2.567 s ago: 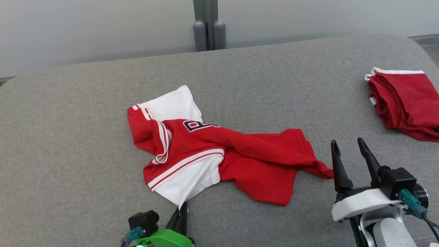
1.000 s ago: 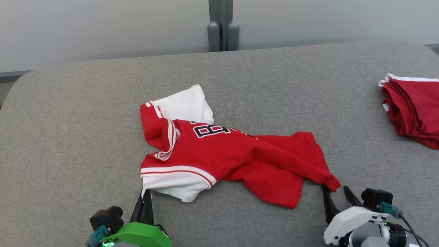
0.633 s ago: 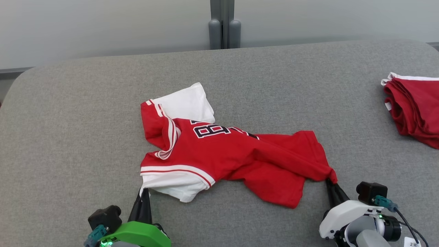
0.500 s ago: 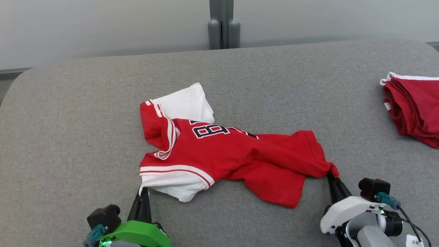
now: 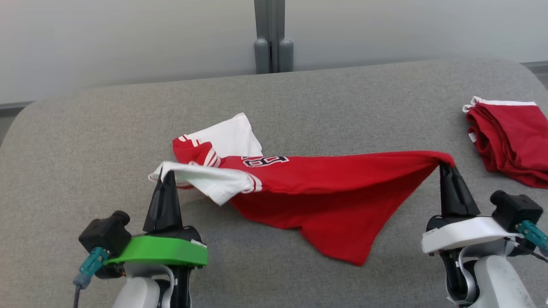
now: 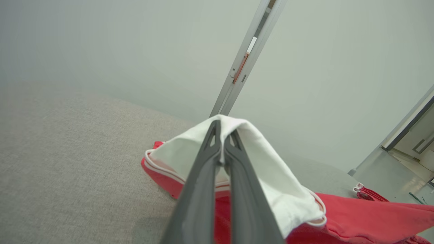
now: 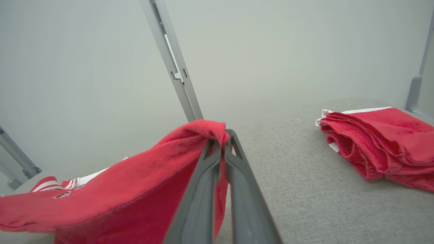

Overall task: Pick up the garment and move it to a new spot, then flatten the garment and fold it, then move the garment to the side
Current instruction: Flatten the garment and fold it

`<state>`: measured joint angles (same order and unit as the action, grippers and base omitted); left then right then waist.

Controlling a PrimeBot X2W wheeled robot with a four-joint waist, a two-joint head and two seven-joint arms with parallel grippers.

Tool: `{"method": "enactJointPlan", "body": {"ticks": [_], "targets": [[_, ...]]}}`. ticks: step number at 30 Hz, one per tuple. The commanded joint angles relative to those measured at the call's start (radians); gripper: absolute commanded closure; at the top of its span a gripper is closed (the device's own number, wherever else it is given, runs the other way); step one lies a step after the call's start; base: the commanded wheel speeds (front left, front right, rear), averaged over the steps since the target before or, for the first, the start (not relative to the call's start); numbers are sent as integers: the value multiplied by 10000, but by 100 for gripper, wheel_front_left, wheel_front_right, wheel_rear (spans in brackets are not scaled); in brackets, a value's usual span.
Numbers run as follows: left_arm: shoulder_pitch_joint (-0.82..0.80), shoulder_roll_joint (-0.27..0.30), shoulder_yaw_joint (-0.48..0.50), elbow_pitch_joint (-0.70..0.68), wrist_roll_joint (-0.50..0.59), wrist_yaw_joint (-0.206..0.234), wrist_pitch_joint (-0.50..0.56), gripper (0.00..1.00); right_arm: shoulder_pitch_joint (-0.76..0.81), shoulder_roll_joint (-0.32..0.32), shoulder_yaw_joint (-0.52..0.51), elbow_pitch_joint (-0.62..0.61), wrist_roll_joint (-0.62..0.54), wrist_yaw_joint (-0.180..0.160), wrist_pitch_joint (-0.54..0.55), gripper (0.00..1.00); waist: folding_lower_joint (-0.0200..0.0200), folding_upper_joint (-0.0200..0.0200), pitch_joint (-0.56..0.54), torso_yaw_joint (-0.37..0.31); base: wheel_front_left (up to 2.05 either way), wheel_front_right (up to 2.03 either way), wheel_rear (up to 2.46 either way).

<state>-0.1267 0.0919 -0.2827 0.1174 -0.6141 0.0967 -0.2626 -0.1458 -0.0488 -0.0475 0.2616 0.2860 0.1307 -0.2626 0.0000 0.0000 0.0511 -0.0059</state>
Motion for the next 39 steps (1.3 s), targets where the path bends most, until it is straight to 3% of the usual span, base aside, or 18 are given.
{"method": "enactJointPlan", "body": {"ticks": [1,7,14,22,25,30,36,39], "targets": [[-157,61,86,-380,139,-62,-29,100,218,-32,-61,-596,73,0,-16,100,0,0,-270,-115,0,0,0],[-475,498,271,-2683,418,63,181,100,869,-32,-330,-3818,-248,0,506,100,0,0,-738,-337,0,0,0],[-1419,1306,602,-5663,826,298,1165,100,1277,-111,-911,-7531,-844,0,1647,100,0,0,-865,-543,0,0,0],[-2571,1639,607,-6906,612,401,2444,100,1322,-330,-1444,-9543,-908,0,2744,100,0,0,-393,-703,0,0,0],[-3026,1566,695,-6469,267,367,2722,100,998,-401,-1293,-9284,-705,0,2958,100,0,0,173,-716,0,0,0],[-4425,1726,906,-4816,82,41,2833,100,-520,-718,-644,-7435,-156,1,2884,100,0,0,1481,-792,0,0,0],[-7684,1901,894,-1798,507,-543,2660,100,-4464,-1344,211,-4187,-347,0,2426,100,0,0,2632,-813,0,0,0],[-9645,1782,973,-233,819,-643,2154,100,-6780,-1227,332,-2338,-649,0,1964,100,0,0,2933,-789,0,0,0]]}}
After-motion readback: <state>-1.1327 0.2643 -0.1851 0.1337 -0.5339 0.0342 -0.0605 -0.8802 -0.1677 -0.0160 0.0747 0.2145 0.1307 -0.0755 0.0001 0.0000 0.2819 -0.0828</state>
